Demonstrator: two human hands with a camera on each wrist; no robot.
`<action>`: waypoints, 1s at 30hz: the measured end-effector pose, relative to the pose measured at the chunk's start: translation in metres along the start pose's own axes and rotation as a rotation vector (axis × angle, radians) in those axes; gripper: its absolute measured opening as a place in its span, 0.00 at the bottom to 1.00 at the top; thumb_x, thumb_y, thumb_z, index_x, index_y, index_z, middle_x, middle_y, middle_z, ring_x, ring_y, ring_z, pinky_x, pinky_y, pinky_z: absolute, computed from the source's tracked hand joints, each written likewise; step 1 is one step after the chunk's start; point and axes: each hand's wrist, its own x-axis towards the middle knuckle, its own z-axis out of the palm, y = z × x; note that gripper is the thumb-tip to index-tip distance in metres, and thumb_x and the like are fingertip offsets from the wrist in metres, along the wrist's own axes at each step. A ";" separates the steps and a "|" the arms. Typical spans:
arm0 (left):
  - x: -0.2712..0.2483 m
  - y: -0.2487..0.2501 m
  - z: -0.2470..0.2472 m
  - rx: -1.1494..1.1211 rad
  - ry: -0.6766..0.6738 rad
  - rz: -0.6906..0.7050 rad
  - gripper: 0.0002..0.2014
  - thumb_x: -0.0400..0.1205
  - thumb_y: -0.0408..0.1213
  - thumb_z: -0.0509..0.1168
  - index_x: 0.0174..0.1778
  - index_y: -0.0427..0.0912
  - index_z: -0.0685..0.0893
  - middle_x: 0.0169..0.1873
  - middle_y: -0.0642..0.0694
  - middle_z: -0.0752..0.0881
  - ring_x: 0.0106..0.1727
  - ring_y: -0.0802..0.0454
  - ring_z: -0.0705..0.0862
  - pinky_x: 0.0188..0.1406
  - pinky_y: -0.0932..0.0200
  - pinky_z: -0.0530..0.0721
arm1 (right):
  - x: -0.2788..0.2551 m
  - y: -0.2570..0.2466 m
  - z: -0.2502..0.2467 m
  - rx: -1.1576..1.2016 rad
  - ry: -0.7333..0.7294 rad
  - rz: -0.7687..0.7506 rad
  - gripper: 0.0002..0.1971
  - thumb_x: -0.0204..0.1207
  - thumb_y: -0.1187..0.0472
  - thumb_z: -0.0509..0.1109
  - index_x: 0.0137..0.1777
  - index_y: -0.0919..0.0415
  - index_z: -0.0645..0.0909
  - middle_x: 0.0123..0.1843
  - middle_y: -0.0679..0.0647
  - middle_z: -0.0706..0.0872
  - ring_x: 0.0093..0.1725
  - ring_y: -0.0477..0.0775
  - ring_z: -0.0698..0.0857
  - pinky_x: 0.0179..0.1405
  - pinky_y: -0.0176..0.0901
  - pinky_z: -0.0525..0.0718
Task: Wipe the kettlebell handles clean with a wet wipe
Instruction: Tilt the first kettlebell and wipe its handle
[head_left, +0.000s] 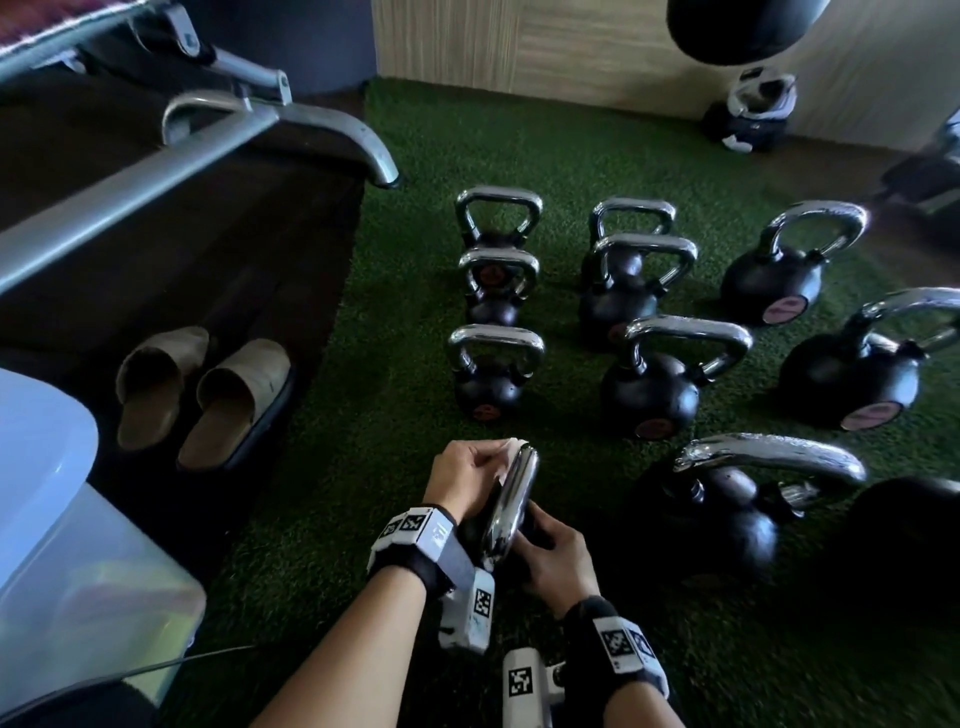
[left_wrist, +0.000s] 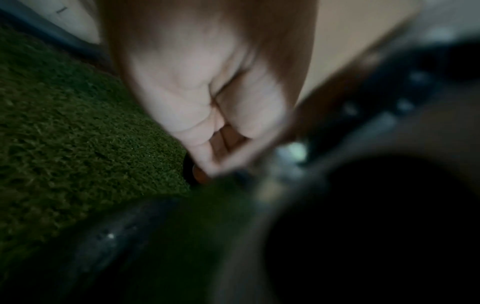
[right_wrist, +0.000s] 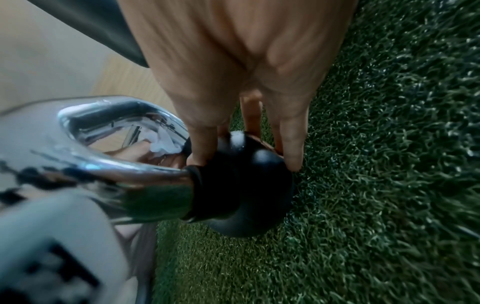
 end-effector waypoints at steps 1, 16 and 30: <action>-0.001 0.003 0.000 -0.062 -0.009 -0.017 0.06 0.82 0.48 0.74 0.52 0.59 0.95 0.51 0.58 0.94 0.54 0.61 0.92 0.61 0.57 0.90 | -0.002 -0.001 0.000 0.002 0.003 0.001 0.44 0.54 0.26 0.82 0.75 0.35 0.81 0.58 0.41 0.94 0.56 0.44 0.93 0.62 0.52 0.91; -0.046 -0.003 -0.018 -0.092 -0.011 -0.087 0.04 0.83 0.43 0.74 0.46 0.56 0.95 0.45 0.53 0.95 0.51 0.55 0.94 0.61 0.51 0.90 | 0.009 0.010 0.001 -0.041 0.002 -0.016 0.35 0.54 0.25 0.81 0.65 0.25 0.84 0.54 0.40 0.95 0.55 0.47 0.94 0.60 0.59 0.92; -0.090 -0.005 -0.053 0.122 -0.107 0.114 0.10 0.79 0.42 0.78 0.56 0.53 0.95 0.51 0.63 0.93 0.58 0.68 0.90 0.62 0.69 0.83 | 0.003 -0.004 -0.002 0.022 0.005 0.001 0.24 0.70 0.48 0.85 0.67 0.39 0.88 0.50 0.39 0.95 0.52 0.44 0.94 0.60 0.57 0.92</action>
